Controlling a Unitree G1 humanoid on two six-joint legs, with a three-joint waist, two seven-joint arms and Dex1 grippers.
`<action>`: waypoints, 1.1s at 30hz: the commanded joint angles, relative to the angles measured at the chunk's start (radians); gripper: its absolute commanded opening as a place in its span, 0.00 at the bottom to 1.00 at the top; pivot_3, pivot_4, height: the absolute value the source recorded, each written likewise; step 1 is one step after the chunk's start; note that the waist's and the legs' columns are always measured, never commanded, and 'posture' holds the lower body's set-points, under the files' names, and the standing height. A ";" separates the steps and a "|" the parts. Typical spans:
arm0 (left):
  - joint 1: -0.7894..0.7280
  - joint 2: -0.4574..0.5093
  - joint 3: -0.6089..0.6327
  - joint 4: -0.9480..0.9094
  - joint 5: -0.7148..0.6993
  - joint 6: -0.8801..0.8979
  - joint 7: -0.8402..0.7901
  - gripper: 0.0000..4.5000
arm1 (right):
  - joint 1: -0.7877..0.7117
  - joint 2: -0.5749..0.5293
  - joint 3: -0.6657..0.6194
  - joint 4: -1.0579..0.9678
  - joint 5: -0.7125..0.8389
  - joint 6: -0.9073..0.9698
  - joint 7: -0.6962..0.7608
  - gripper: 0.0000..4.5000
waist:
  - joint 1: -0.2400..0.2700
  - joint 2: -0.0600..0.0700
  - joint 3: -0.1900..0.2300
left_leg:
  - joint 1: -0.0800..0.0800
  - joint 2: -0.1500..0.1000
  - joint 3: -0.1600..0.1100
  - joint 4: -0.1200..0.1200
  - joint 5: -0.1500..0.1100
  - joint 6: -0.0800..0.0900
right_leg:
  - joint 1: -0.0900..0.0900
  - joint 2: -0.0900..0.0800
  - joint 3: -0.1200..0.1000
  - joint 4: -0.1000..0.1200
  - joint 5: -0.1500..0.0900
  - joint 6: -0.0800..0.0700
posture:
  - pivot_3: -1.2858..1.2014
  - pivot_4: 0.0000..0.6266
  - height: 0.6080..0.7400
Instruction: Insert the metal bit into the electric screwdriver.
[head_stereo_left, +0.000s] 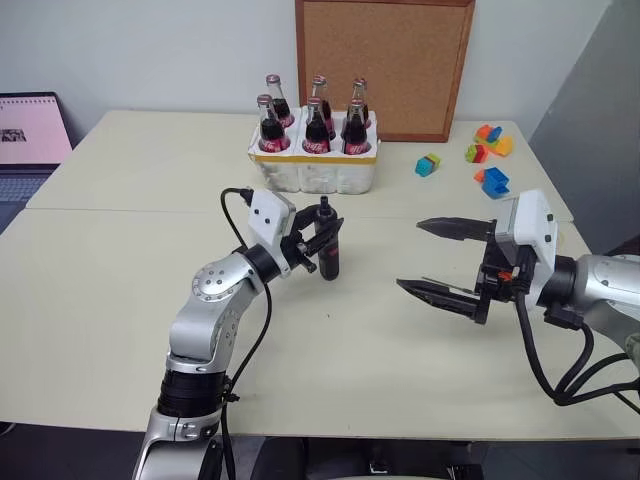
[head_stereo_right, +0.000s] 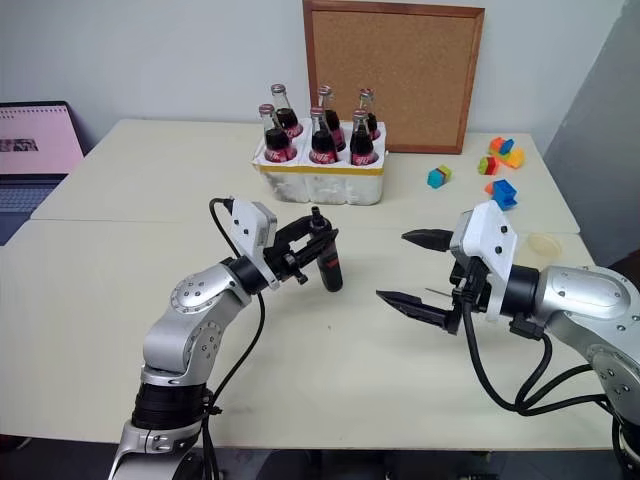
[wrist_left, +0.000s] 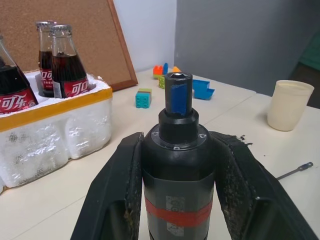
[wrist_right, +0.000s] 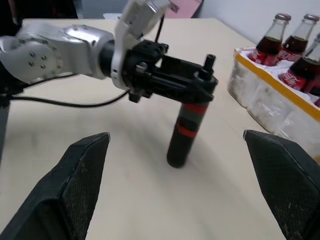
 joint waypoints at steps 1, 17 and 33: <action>0.014 0.006 -0.038 0.035 0.017 -0.001 0.010 0.37 | -0.042 -0.072 0.089 0.126 -0.159 -0.042 0.042 1.00 | 0.000 0.000 0.000 | 0.000 0.000 0.000 0.000 0.000 0.000 | 0.000 0.000 0.000 0.000 0.000 0.000 | 0.52 0.24 1.00; 0.036 -0.020 -0.119 0.076 0.057 -0.144 0.032 0.37 | -0.428 -0.069 0.647 0.759 -0.614 -0.015 0.432 1.00 | 0.001 0.003 -0.002 | -0.001 0.001 0.000 -0.001 0.000 0.000 | -0.001 0.000 0.001 -0.001 0.000 0.000 | 0.52 0.24 1.00; 0.060 -0.004 -0.143 0.046 0.070 -0.174 0.031 0.37 | -0.567 0.083 0.706 1.059 -0.823 -0.112 0.590 0.57 | 0.001 0.003 -0.002 | 0.000 0.001 -0.001 -0.001 0.000 0.000 | -0.001 -0.002 0.000 -0.001 0.000 0.000 | 0.52 0.24 1.00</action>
